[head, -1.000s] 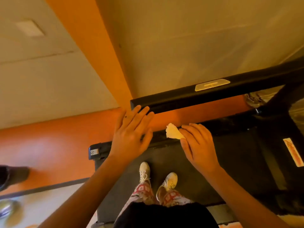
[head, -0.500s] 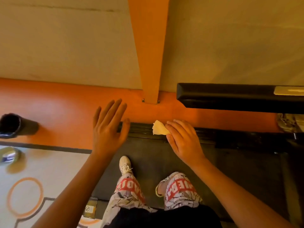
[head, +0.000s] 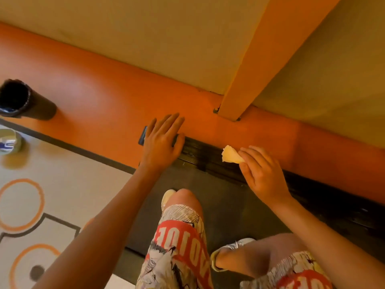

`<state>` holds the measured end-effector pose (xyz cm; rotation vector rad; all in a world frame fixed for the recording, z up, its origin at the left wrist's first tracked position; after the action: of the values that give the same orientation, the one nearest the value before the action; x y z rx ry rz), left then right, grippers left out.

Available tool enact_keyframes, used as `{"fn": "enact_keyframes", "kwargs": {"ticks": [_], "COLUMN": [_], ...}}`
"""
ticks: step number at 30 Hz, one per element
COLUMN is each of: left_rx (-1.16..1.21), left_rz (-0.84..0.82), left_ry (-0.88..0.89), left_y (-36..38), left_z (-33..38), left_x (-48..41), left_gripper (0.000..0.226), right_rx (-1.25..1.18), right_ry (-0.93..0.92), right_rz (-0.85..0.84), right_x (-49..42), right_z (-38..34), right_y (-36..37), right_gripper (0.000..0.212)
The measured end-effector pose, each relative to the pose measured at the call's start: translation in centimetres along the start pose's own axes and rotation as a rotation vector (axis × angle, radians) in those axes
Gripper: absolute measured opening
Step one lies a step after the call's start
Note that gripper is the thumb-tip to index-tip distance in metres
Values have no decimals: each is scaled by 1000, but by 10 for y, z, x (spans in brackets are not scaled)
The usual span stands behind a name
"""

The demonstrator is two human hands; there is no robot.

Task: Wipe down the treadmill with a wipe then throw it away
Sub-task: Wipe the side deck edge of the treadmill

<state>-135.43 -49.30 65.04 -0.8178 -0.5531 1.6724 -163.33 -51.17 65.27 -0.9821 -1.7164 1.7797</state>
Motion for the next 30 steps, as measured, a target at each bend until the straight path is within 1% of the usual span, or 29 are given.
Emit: {"fn": "enact_keyframes", "kwargs": {"ticks": [5, 11, 17, 21, 24, 26, 28, 30], "left_rx": [-22, -83, -118, -124, -131, -120, -96, -61], "left_rz": [-14, -31, -83, -102, -108, -94, -62, -43], "left_ry": [-43, -36, -53, -37, -40, -45, -61, -109], "left_y": [71, 161, 242, 278, 299, 309, 317, 327], "left_z": [-97, -188, -260, -296, -319, -330, -339, -345], "left_x": [20, 41, 58, 61, 63, 63, 63, 66], "left_gripper": [43, 45, 46, 46, 47, 46, 45, 45], "right_rx": [-2, -38, -75, -82, -84, -81, -68, -38], "right_ry": [-66, -131, -115, -49, -21, 0, 44, 94], "right_rz": [-62, -6, 26, -7, -1, -8, -54, -171], "right_x": [-9, -25, -36, -44, -50, -55, -58, -58], "right_z": [-9, -36, -45, -44, -49, -52, -52, -52], "right_y": [140, 294, 410, 471, 502, 518, 533, 549], "right_gripper": [46, 39, 34, 35, 39, 39, 39, 43]}}
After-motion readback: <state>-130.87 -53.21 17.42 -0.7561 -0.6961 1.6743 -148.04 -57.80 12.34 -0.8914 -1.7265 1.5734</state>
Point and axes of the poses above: each hand's wrist, its own x-axis away from the middle knuckle, its own y-axis out of the palm, z = x × y, the point moved 7 cm from there along -x, towards the middle knuckle, and after that the axes turned 15 degrees about x, right-handed, at the moved point
